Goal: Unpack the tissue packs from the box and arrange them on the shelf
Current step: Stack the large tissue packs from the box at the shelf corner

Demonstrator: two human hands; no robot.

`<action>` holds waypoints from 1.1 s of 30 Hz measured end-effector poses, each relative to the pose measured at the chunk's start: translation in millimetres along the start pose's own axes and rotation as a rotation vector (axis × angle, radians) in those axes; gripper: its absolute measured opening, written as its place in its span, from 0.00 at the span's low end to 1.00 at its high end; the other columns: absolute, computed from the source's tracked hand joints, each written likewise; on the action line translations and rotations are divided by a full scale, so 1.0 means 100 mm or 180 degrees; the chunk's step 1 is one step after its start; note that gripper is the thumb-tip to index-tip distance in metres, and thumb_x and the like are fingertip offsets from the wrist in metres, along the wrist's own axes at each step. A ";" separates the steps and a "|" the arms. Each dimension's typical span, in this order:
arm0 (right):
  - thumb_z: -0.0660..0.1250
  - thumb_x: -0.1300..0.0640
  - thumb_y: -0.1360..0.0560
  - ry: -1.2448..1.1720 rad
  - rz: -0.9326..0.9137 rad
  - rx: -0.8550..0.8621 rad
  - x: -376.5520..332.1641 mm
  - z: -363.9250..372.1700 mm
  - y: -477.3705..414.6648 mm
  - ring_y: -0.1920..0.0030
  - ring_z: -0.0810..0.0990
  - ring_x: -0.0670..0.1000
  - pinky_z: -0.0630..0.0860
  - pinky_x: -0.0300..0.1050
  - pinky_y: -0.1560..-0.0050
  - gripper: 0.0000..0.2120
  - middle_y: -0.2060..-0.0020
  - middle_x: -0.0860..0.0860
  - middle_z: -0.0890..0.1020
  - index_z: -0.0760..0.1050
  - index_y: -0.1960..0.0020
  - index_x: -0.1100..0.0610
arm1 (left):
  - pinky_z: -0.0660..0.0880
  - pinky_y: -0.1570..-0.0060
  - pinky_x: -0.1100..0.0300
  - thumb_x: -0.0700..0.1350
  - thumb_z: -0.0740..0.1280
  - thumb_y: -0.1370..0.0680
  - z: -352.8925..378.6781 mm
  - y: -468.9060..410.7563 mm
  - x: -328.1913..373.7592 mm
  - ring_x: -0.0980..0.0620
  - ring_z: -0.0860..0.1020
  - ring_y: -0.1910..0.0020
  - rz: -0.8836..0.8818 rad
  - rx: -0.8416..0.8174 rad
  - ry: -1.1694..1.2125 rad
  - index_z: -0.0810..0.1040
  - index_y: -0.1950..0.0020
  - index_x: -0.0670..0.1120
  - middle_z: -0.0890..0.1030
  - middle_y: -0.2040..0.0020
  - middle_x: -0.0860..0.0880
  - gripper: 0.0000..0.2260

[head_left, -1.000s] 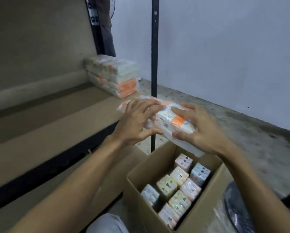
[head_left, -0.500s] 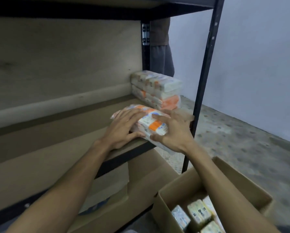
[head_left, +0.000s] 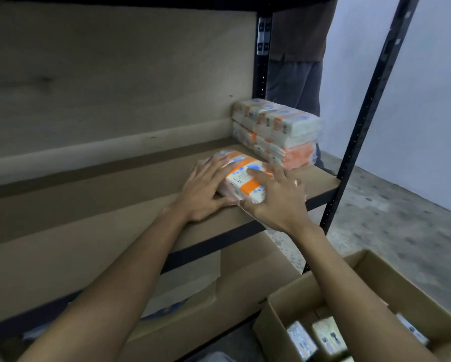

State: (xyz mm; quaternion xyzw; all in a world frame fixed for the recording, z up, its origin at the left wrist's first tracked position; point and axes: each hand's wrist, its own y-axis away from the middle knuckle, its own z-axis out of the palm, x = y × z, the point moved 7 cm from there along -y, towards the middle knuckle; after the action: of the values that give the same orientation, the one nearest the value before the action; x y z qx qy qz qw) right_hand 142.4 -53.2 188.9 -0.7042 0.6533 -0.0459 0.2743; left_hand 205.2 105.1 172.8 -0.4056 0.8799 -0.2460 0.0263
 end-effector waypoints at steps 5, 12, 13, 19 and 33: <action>0.58 0.25 0.39 -0.0368 0.0012 0.0275 0.12 -0.13 0.14 0.23 0.50 0.55 0.55 0.65 0.32 0.39 0.25 0.48 0.58 0.66 0.30 0.39 | 0.46 0.25 0.49 0.64 0.64 0.26 0.09 0.22 -0.24 0.50 0.45 0.21 -0.1186 -0.0085 0.0257 0.43 0.21 0.54 0.45 0.20 0.51 0.42; 0.67 0.29 0.40 -0.0774 0.0069 0.0326 0.26 -0.01 0.28 0.26 0.56 0.56 0.64 0.63 0.34 0.39 0.25 0.49 0.58 0.66 0.31 0.38 | 0.51 0.26 0.47 0.65 0.52 0.21 0.22 0.35 -0.35 0.44 0.56 0.24 -0.1840 -0.0751 -0.0187 0.55 0.22 0.50 0.59 0.22 0.44 0.32; 0.68 0.31 0.39 -0.0827 0.0053 0.0382 0.25 -0.01 0.27 0.27 0.58 0.55 0.64 0.61 0.33 0.38 0.26 0.49 0.59 0.67 0.31 0.38 | 0.51 0.26 0.46 0.64 0.52 0.21 0.22 0.35 -0.34 0.44 0.56 0.24 -0.1824 -0.0754 -0.0208 0.56 0.22 0.50 0.59 0.22 0.44 0.31; 0.75 0.41 0.36 -0.1129 0.0087 0.0780 0.25 -0.02 0.25 0.33 0.64 0.55 0.65 0.53 0.32 0.30 0.32 0.51 0.68 0.75 0.36 0.42 | 0.49 0.26 0.46 0.65 0.51 0.22 0.23 0.35 -0.36 0.44 0.56 0.23 -0.1849 -0.0733 -0.0231 0.56 0.22 0.51 0.58 0.22 0.45 0.31; 0.76 0.40 0.38 -0.1386 -0.0154 0.1825 0.19 -0.59 -0.28 0.37 0.70 0.52 0.69 0.52 0.36 0.26 0.39 0.52 0.74 0.80 0.42 0.47 | 0.50 0.26 0.45 0.62 0.53 0.21 0.20 0.19 -0.33 0.46 0.57 0.24 -0.1843 -0.0813 -0.0066 0.62 0.25 0.51 0.59 0.22 0.46 0.27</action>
State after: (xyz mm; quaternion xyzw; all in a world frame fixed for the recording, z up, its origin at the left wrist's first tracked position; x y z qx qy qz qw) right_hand 145.6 -90.2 245.5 -0.6072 0.5232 -0.0826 0.5922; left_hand 218.8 131.1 141.6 -0.6417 0.7514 -0.1266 -0.0869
